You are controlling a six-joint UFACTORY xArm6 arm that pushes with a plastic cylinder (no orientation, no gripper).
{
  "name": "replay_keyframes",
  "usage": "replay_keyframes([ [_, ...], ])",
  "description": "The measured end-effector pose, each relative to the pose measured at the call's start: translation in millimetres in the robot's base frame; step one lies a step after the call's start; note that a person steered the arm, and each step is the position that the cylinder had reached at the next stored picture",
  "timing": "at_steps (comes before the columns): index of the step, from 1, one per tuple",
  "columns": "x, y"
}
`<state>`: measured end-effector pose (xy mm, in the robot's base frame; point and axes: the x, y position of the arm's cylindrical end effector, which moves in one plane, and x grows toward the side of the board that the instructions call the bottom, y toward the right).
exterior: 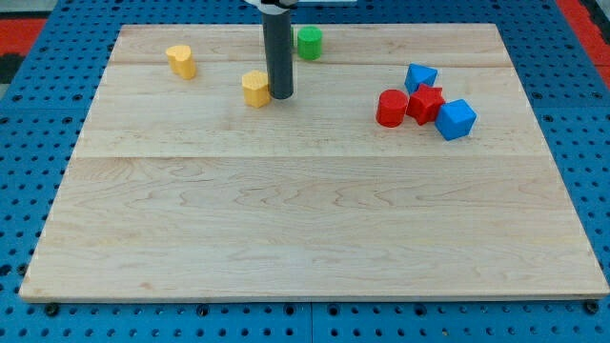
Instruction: Point your arm to the blue triangle
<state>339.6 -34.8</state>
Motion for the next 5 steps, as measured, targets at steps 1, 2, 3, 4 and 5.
replay_keyframes([
  [1,-13.3,-39.2],
  [2,-37.5,-102.8],
  [3,-38.4,-81.3],
  [4,-51.8,24.8],
  [5,-62.9,129.9],
])
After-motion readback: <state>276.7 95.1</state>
